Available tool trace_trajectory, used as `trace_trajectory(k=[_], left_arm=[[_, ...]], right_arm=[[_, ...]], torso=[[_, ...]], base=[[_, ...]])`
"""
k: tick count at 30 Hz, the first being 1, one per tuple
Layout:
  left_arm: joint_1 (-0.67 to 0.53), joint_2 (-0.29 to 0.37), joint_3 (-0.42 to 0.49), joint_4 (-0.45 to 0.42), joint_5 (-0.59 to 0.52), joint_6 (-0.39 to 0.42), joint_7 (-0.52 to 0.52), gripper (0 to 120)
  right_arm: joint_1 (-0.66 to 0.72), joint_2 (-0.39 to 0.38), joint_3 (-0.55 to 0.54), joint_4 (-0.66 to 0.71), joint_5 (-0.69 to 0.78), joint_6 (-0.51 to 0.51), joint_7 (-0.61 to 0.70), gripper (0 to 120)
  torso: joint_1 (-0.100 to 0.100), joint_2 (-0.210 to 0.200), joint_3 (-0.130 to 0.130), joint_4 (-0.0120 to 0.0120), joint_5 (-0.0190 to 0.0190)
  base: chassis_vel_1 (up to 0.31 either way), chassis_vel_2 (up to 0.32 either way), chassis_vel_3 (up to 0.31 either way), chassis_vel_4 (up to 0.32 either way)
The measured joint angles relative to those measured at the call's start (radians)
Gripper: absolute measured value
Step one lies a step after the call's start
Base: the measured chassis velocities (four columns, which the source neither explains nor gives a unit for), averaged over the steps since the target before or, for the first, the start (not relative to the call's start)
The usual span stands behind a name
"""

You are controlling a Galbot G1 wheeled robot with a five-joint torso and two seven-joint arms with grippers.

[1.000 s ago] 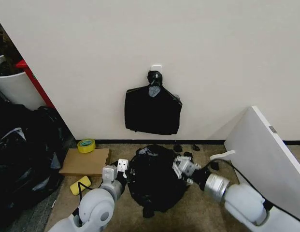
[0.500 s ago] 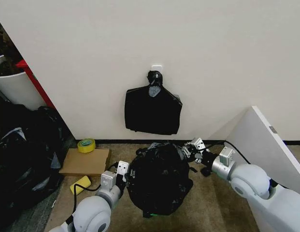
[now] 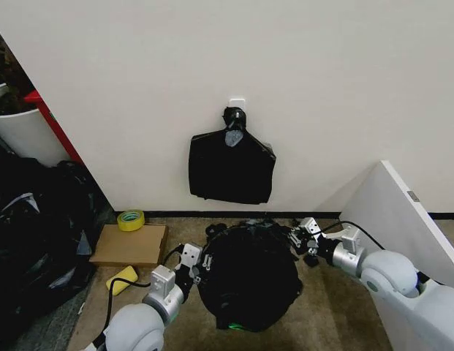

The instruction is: Place the garbage bag over the trash bin.

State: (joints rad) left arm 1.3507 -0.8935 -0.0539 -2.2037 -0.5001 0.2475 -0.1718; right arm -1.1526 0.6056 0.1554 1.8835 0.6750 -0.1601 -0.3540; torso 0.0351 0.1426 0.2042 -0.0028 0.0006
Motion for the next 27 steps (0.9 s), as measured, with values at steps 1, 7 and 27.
trace_trajectory(k=[1, 7, 27], left_arm=[[0.001, 0.002, 0.000, -0.001, 0.001, -0.007, 0.006, 1], [0.007, 0.012, 0.001, -0.002, 0.000, -0.022, 0.020, 1], [-0.046, -0.040, -0.043, 0.023, -0.352, 0.111, -0.164, 1]], right_arm=[[-0.004, 0.004, 0.000, -0.005, -0.007, 0.004, -0.006, 0], [-0.030, 0.021, 0.003, -0.026, -0.034, 0.025, -0.018, 0], [-0.146, 0.071, 0.096, -0.011, 0.079, 0.027, 0.115, 45]], torso=[[0.000, 0.000, 0.000, 0.0001, 0.0001], [0.000, 0.000, 0.000, 0.0003, 0.0002], [0.000, 0.000, 0.000, 0.0002, -0.0001]], base=[[0.000, 0.000, 0.000, 0.000], [0.000, 0.000, 0.000, 0.000], [0.000, 0.000, 0.000, 0.000]])
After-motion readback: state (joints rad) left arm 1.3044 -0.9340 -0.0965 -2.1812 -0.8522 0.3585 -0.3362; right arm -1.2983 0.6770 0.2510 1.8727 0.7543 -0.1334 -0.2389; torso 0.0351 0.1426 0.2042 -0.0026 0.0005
